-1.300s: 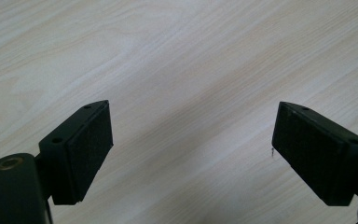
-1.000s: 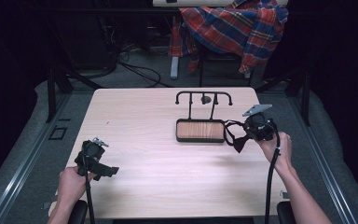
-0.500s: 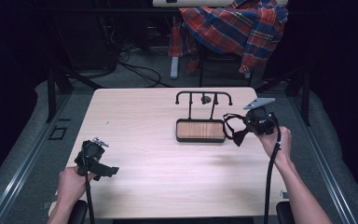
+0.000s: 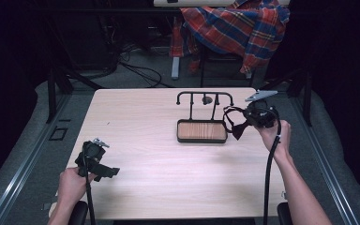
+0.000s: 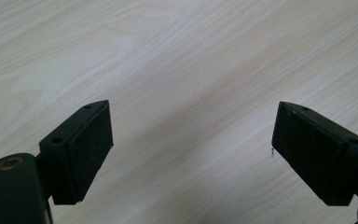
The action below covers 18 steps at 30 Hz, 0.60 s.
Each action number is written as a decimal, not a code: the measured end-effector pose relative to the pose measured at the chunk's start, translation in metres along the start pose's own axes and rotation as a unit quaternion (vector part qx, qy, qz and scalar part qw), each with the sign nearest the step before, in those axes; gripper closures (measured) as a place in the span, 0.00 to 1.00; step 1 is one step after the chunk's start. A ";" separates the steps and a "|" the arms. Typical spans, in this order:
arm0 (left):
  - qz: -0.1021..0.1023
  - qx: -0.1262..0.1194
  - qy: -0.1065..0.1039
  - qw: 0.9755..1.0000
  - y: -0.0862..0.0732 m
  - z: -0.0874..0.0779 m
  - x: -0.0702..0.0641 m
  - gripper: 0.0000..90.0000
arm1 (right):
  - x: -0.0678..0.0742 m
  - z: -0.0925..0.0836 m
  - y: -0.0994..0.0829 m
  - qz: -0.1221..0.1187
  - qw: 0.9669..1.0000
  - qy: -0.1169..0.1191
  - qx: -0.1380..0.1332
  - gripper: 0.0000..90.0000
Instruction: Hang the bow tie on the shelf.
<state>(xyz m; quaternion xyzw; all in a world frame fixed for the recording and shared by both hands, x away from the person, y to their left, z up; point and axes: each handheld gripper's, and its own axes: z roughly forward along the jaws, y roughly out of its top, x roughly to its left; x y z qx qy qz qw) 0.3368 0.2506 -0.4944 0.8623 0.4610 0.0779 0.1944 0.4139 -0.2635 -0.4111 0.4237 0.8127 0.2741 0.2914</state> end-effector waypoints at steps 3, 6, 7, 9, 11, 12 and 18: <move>0.000 0.000 0.000 1.000 0.000 0.000 0.000 0.14 | -0.003 0.001 0.002 0.008 1.000 0.000 -0.009 0.98; 0.000 0.001 0.001 1.000 0.000 0.000 0.000 0.14 | -0.007 0.000 0.005 0.014 1.000 -0.002 -0.011 0.98; 0.000 0.001 0.001 1.000 0.000 0.000 0.000 0.14 | -0.008 0.000 0.005 0.016 1.000 0.000 -0.012 0.98; 0.000 0.001 0.002 1.000 0.000 0.000 0.000 0.14 | -0.010 -0.001 0.008 0.021 1.000 0.000 -0.015 0.98; 0.000 0.001 0.001 1.000 0.000 0.000 0.000 0.14 | -0.011 -0.001 0.009 0.023 1.000 -0.001 -0.015 0.98; 0.000 0.001 0.001 1.000 0.000 0.000 0.000 0.14 | -0.011 0.000 0.010 0.025 1.000 0.000 -0.019 0.98; 0.000 0.001 0.001 1.000 0.000 0.000 0.000 0.14 | -0.014 0.006 0.018 0.037 0.999 0.000 -0.022 0.98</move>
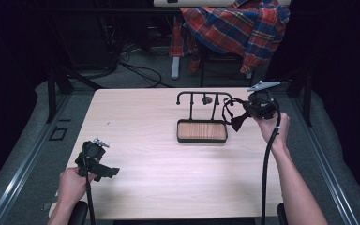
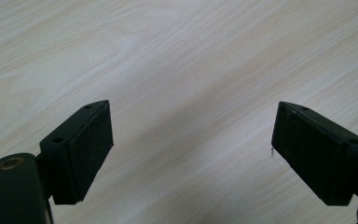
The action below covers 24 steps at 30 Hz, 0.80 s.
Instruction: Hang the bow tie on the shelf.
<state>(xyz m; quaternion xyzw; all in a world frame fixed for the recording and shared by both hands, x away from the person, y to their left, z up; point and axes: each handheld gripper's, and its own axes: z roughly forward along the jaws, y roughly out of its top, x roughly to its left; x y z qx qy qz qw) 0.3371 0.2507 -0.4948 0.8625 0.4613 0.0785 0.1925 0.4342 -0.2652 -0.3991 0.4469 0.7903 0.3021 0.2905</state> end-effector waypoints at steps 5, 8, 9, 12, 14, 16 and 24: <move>0.000 0.001 0.000 1.000 0.000 0.000 0.000 0.14 | 0.000 0.006 0.004 0.004 1.000 0.003 0.002 0.98; 0.000 0.001 0.000 1.000 0.000 0.000 0.000 0.14 | 0.000 0.008 0.004 0.008 1.000 0.005 0.003 0.98; 0.000 0.001 0.000 1.000 0.000 0.000 0.000 0.14 | 0.000 0.008 0.004 0.008 1.000 0.006 0.003 0.98; 0.000 0.001 0.000 1.000 0.000 0.000 0.000 0.14 | -0.001 0.009 0.003 0.012 1.000 0.007 0.002 0.98; 0.001 0.002 0.001 1.000 0.000 0.000 0.000 0.14 | -0.002 0.010 0.002 0.017 1.000 0.008 0.003 0.98; 0.000 0.001 0.000 1.000 0.000 0.000 0.000 0.15 | -0.004 0.012 0.001 0.020 1.000 0.012 0.006 0.98; 0.000 0.003 0.001 1.000 0.000 0.001 -0.001 0.15 | -0.013 0.019 -0.005 0.070 0.997 0.038 -0.004 0.98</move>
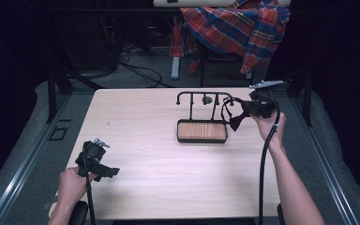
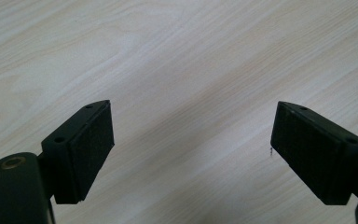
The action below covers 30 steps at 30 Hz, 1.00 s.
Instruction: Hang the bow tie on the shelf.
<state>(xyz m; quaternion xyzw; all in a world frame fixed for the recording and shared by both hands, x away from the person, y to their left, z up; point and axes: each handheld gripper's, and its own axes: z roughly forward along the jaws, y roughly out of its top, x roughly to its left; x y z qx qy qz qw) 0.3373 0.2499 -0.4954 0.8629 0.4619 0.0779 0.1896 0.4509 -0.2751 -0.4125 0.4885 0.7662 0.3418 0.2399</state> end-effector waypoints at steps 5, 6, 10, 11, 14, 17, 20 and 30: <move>0.001 0.000 0.000 1.000 0.000 0.000 0.000 0.15 | -0.005 0.007 -0.003 0.020 1.000 0.008 0.004 0.98; 0.001 0.001 -0.001 1.000 0.000 0.000 0.000 0.15 | -0.005 0.008 -0.004 0.025 1.000 0.009 0.001 0.98; 0.003 0.002 0.000 1.000 0.000 0.000 0.000 0.15 | -0.004 0.012 -0.006 0.023 1.000 0.006 0.003 0.98; 0.003 0.002 -0.001 1.000 0.000 0.000 0.000 0.15 | -0.003 0.014 -0.007 0.021 1.000 0.003 0.007 0.98; 0.002 0.002 -0.001 1.000 0.000 0.000 0.000 0.15 | -0.002 0.019 -0.009 0.019 1.000 0.003 0.015 0.98; 0.005 0.003 -0.002 1.000 0.000 0.000 0.000 0.15 | -0.001 0.023 -0.011 0.019 1.000 0.011 0.021 0.98; 0.004 0.005 0.000 1.000 0.000 0.001 0.000 0.15 | 0.000 0.026 -0.012 0.020 0.999 0.017 0.027 0.98; 0.004 0.004 -0.001 1.000 0.000 0.001 0.000 0.15 | -0.001 0.035 -0.017 0.018 0.999 0.023 0.044 0.98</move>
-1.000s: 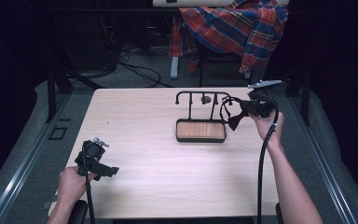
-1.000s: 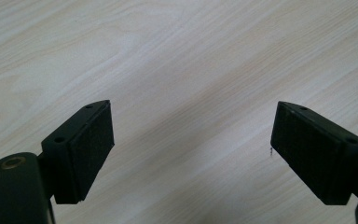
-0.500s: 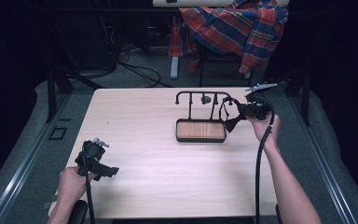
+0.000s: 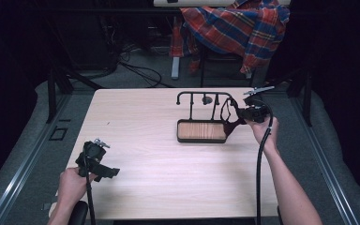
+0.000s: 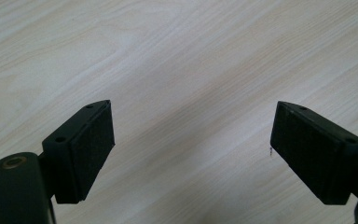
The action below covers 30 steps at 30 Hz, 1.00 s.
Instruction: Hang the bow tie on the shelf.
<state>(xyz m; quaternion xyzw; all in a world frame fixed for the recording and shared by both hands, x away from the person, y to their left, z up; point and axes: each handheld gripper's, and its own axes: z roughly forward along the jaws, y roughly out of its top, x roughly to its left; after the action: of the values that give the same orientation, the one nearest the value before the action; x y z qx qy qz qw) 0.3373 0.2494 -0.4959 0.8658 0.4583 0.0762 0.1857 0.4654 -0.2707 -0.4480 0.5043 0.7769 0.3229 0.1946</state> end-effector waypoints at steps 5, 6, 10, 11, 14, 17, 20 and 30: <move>0.000 0.000 0.000 1.000 0.000 0.000 0.000 0.15 | 0.001 0.004 -0.002 -0.002 1.000 0.002 0.010 0.98; 0.000 0.000 0.000 1.000 0.000 0.000 0.000 0.15 | 0.001 0.005 -0.002 -0.003 1.000 0.003 0.012 0.97; -0.001 0.000 0.000 1.000 0.000 0.000 0.000 0.15 | 0.001 0.008 -0.003 -0.003 1.000 0.005 0.018 0.97; -0.001 -0.001 0.000 1.000 0.000 0.000 0.000 0.15 | 0.001 0.009 -0.003 -0.002 1.000 0.008 0.021 0.97; 0.000 0.001 0.000 1.000 0.000 0.000 0.000 0.15 | 0.001 0.012 -0.004 0.000 0.999 0.014 0.030 0.97; -0.001 -0.001 0.000 1.000 -0.001 0.000 0.000 0.15 | 0.002 0.015 -0.005 0.000 0.999 0.016 0.036 0.96; -0.003 -0.001 0.000 1.000 -0.001 0.000 0.001 0.15 | 0.002 0.017 -0.005 0.000 0.999 0.020 0.043 0.96; -0.003 0.000 0.000 1.000 -0.001 0.000 0.001 0.15 | 0.000 0.022 -0.006 0.010 0.998 0.025 0.048 0.96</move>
<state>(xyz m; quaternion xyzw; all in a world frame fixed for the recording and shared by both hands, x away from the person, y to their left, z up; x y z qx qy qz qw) 0.3370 0.2502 -0.4962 0.8644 0.4609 0.0759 0.1861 0.4755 -0.2653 -0.4676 0.5126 0.7909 0.2998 0.1476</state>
